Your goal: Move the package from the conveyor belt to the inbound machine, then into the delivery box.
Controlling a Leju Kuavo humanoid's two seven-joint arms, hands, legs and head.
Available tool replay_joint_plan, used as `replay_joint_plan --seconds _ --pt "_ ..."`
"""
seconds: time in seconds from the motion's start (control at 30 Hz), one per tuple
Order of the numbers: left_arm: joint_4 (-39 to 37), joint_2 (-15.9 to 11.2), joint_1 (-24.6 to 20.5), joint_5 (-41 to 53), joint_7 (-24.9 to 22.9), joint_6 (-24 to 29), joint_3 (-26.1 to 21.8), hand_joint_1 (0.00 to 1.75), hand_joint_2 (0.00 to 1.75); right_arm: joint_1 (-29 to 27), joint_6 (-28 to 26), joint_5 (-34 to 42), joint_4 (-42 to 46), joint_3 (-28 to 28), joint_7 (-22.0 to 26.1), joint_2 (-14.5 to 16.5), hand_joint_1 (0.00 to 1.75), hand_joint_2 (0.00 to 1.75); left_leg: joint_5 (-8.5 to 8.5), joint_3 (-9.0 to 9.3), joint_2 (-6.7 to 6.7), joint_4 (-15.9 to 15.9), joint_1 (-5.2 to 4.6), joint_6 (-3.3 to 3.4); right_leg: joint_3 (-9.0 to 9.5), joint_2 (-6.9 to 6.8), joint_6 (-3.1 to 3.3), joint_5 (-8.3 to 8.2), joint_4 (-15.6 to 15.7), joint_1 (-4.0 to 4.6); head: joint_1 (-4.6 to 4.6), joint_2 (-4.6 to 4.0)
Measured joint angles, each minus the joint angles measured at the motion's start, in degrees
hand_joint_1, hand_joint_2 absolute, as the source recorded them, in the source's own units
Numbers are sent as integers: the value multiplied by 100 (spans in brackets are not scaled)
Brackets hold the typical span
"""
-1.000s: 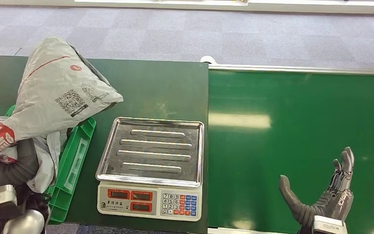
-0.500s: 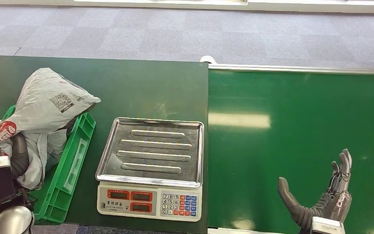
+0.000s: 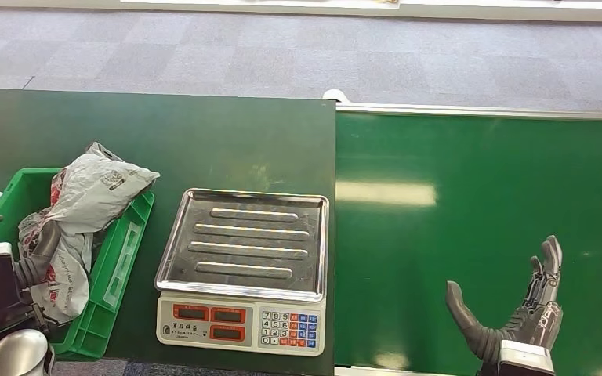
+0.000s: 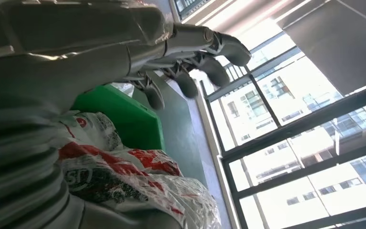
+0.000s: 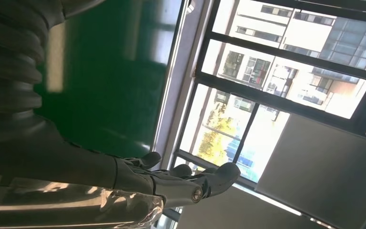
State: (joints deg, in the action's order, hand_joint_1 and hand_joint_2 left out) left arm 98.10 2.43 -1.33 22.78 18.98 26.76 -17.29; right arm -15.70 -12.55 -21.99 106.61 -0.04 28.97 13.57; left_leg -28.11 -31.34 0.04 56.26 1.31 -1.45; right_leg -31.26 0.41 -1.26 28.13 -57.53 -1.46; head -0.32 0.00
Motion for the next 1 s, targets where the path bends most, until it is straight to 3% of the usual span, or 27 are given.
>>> replay_joint_plan --seconds 0.47,0.7,0.83,1.0 --pt "-40 88 -56 -447 320 -488 -25 0 175 82 29 11 -80 -27 -8 25 0 175 0 0 -1 0 0 0 0 0 0 0 0 0 -1 0" --pt "224 188 36 -2021 1345 -1876 -19 0 175 181 127 28 -177 -40 -11 24 0 175 0 0 1 0 0 0 1 0 0 0 0 0 -1 0" --pt "621 262 327 -2174 1950 -2277 220 0 175 234 127 -89 -271 -27 -30 -18 0 175 -1 0 -1 0 0 0 0 -1 0 1 0 0 -1 0" --pt "787 243 676 -2206 1911 -2828 1002 0 175 299 270 -389 -404 34 -287 -139 0 175 -3 0 -1 0 -1 0 2 -2 0 1 1 -1 0 0"
